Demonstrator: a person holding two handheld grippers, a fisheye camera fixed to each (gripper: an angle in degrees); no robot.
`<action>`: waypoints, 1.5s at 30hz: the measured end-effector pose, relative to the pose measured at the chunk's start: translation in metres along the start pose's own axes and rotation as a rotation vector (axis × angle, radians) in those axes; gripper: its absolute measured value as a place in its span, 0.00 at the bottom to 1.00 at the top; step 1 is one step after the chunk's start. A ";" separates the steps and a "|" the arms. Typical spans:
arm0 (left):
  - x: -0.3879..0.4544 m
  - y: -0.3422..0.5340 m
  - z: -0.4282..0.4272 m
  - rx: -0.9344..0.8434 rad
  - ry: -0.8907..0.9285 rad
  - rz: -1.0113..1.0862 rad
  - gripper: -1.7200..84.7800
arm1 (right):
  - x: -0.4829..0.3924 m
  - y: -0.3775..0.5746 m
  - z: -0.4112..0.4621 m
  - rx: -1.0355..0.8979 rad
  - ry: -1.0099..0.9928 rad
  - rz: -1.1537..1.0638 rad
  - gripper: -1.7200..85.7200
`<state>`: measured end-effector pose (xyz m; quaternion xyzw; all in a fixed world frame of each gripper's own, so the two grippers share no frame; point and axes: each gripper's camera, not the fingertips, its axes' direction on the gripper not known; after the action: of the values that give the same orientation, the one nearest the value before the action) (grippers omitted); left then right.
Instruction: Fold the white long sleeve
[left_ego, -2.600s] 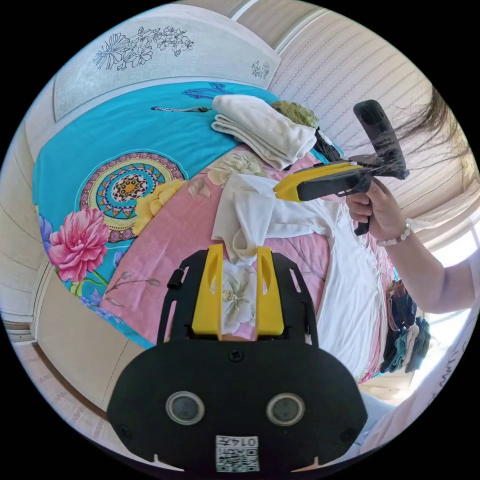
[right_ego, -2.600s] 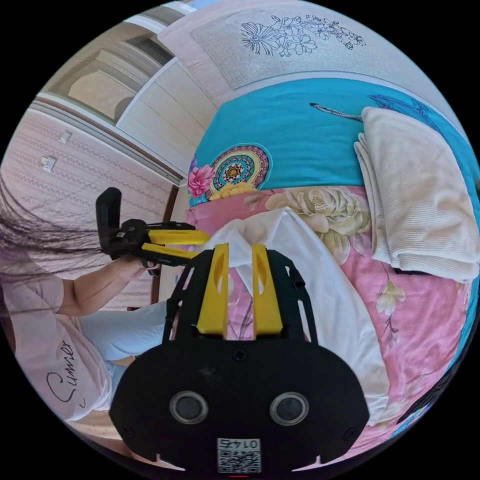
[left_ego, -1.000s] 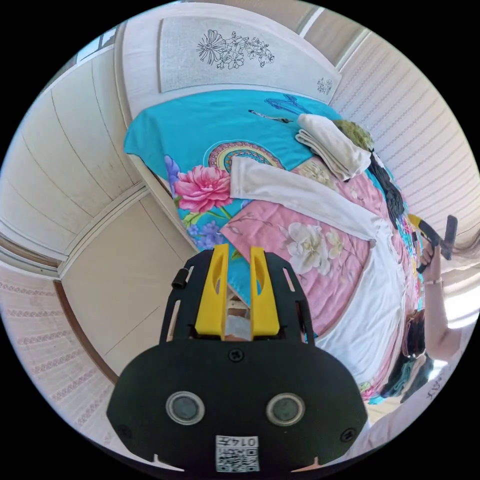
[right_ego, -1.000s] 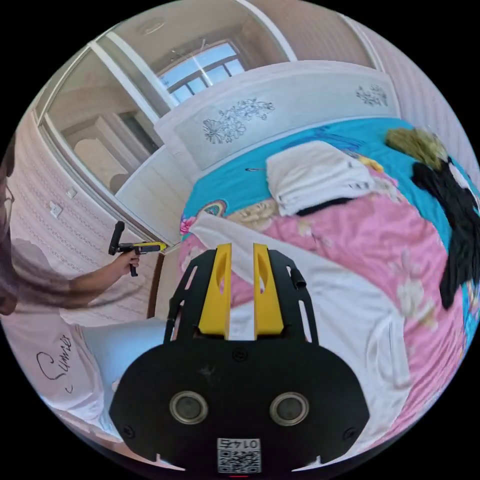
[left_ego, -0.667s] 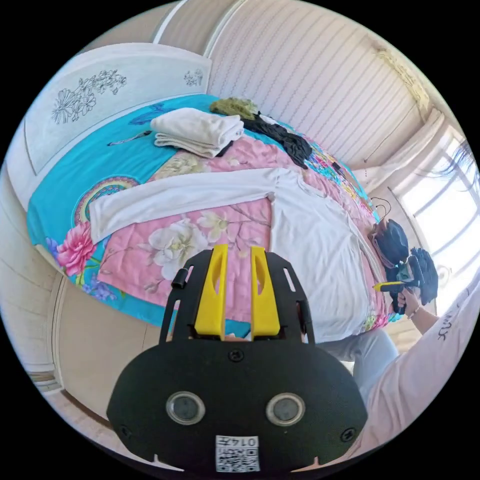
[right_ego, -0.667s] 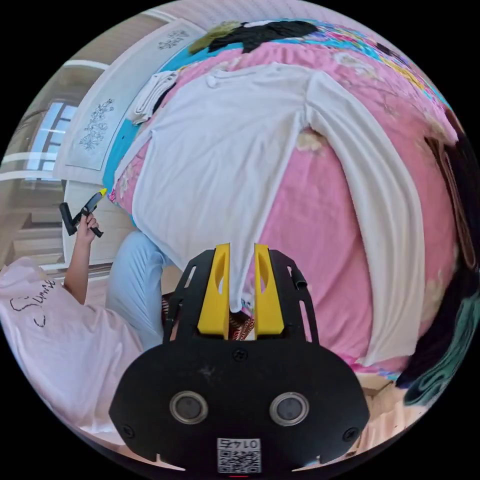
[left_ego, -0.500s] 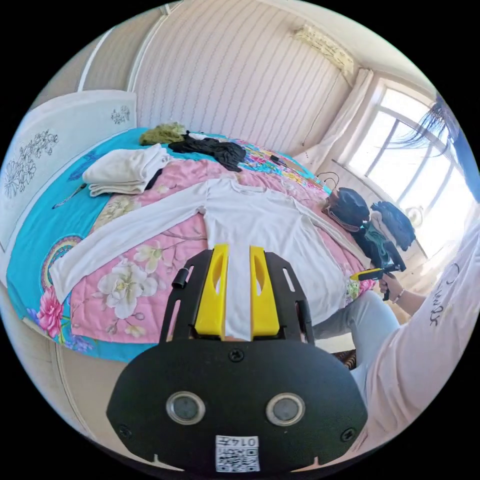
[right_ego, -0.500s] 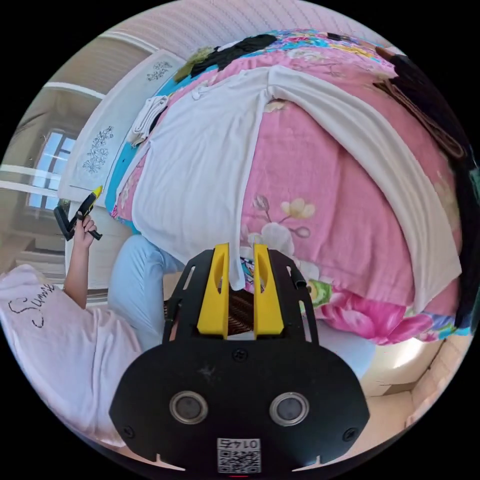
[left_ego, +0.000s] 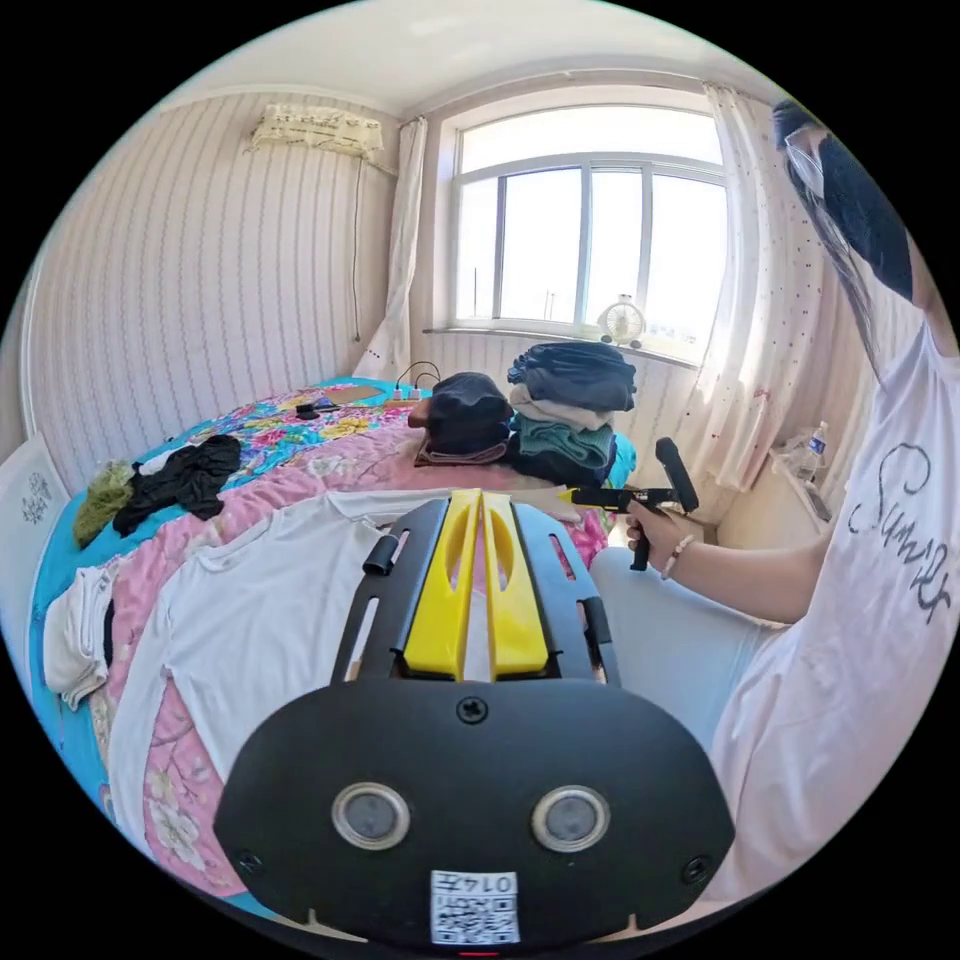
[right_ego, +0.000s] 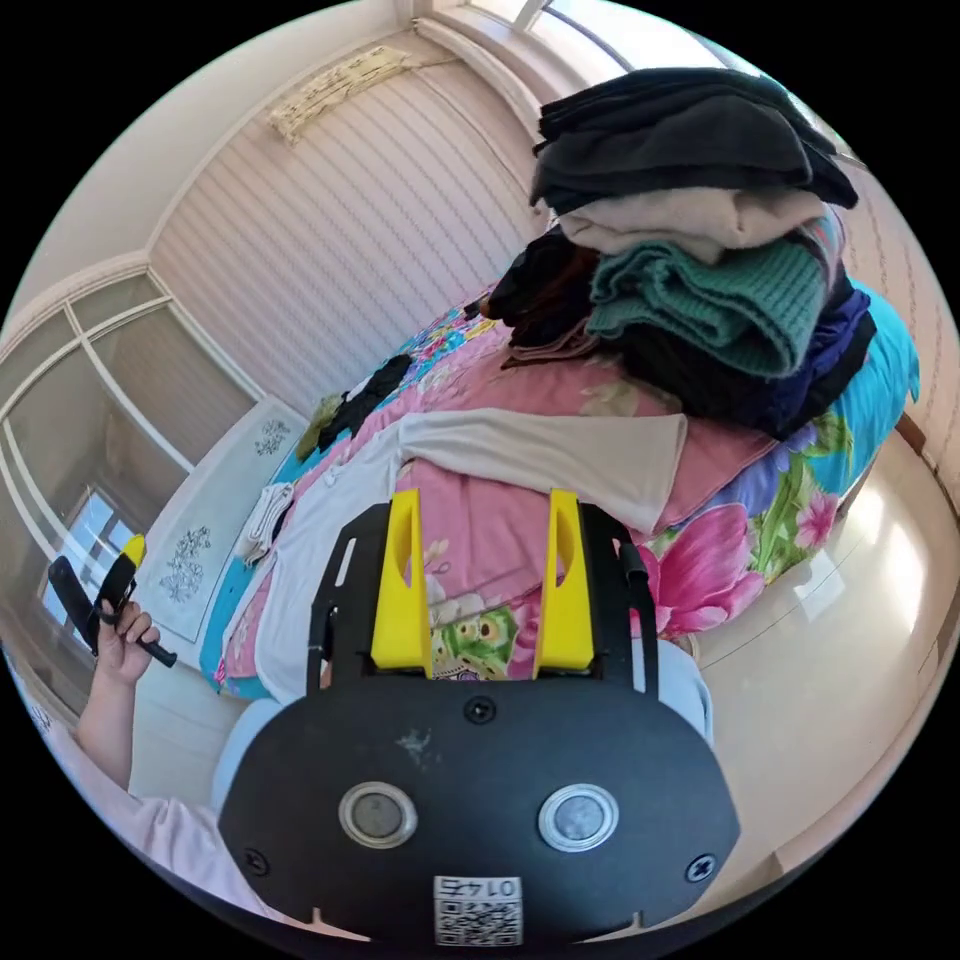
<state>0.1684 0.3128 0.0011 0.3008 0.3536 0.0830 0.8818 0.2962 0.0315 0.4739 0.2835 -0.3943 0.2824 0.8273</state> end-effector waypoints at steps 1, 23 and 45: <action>0.006 -0.003 0.015 -0.014 0.012 0.007 0.01 | 0.011 -0.002 -0.004 0.008 0.017 0.029 0.22; 0.156 -0.051 0.569 -0.503 0.267 0.389 0.09 | 0.182 -0.045 -0.103 0.229 0.086 0.205 0.22; 0.158 0.002 0.756 -0.730 0.190 0.385 0.02 | 0.241 -0.104 -0.066 -0.096 0.009 0.281 0.03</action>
<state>0.7935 0.0142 0.3415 0.0202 0.3181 0.3936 0.8623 0.5279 0.0657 0.6089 0.1844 -0.4396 0.3772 0.7940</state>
